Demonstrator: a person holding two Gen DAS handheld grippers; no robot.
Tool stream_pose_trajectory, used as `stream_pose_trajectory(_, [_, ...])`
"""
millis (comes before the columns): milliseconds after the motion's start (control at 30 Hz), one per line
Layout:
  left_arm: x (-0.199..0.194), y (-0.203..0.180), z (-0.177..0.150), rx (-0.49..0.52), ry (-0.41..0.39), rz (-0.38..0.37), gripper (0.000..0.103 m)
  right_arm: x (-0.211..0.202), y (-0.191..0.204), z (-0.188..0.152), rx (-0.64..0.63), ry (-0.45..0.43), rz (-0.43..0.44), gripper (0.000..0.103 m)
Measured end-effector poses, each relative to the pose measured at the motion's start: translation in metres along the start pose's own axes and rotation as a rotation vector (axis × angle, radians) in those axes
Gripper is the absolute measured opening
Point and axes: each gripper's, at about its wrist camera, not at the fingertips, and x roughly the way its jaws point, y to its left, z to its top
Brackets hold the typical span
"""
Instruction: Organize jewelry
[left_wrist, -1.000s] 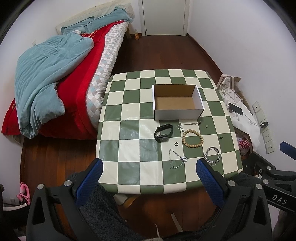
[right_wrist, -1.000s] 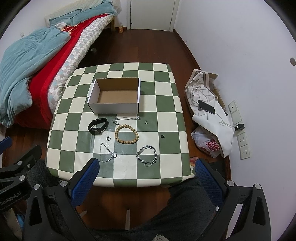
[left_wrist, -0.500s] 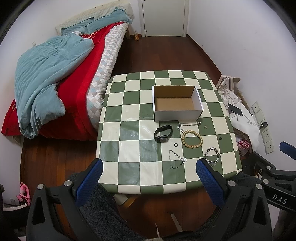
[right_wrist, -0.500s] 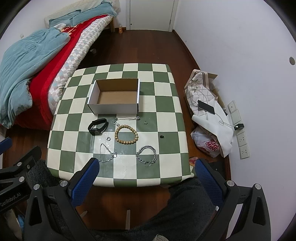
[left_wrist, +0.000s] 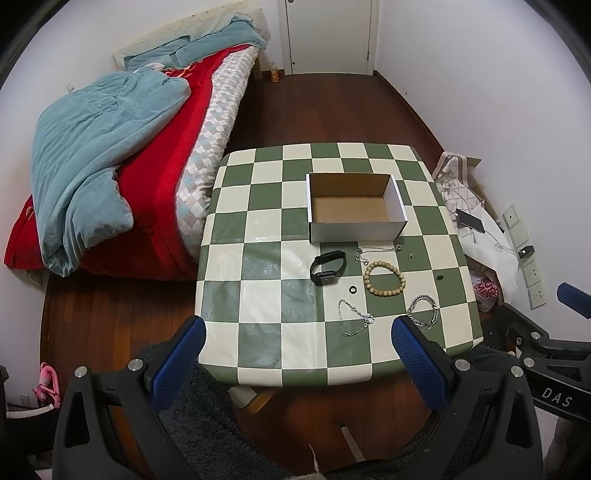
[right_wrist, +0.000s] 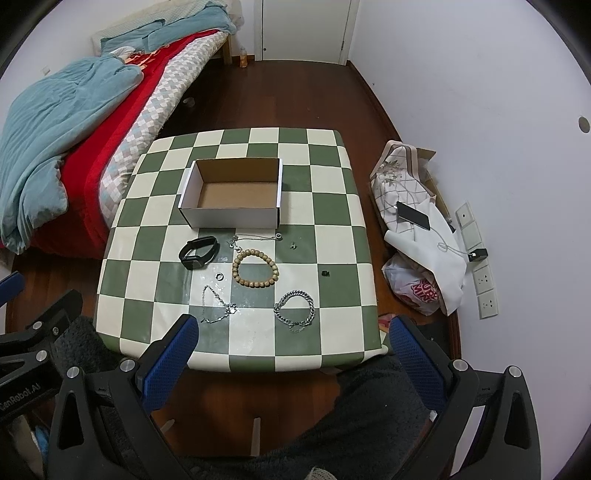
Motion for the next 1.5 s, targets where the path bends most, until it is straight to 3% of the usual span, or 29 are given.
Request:
stream_pose_trajectory(700, [-0.007, 0.001, 0.003, -0.008, -0.013, 0.001, 0.103, -0.005, 0.004, 0.003, -0.001, -0.005, 0.001, 0.103])
stream_pose_trajectory(900, [0.024, 0.001, 0.007, 0.0, -0.037, 0.087, 0.103, 0.003, 0.005, 0.006, 0.017, -0.001, 0.01, 0.103])
stream_pose_trajectory(1067, [0.08, 0.0, 0.008, 0.03, -0.024, 0.188, 0.103, 0.043, -0.019, 0.007, 0.101, 0.039, 0.006, 0.103])
stream_pose_trajectory(1233, [0.141, -0.005, 0.005, 0.083, 0.056, 0.256, 0.103, 0.106, -0.045, 0.002, 0.177, 0.119, -0.047, 0.103])
stream_pose_trajectory(1333, [0.177, -0.01, -0.002, 0.112, 0.112, 0.276, 0.103, 0.152, -0.06, -0.008, 0.21, 0.187, -0.068, 0.101])
stream_pose_trajectory(1500, [0.216, -0.032, -0.022, 0.183, 0.187, 0.245, 0.103, 0.219, -0.071, -0.028, 0.244, 0.283, -0.076, 0.091])
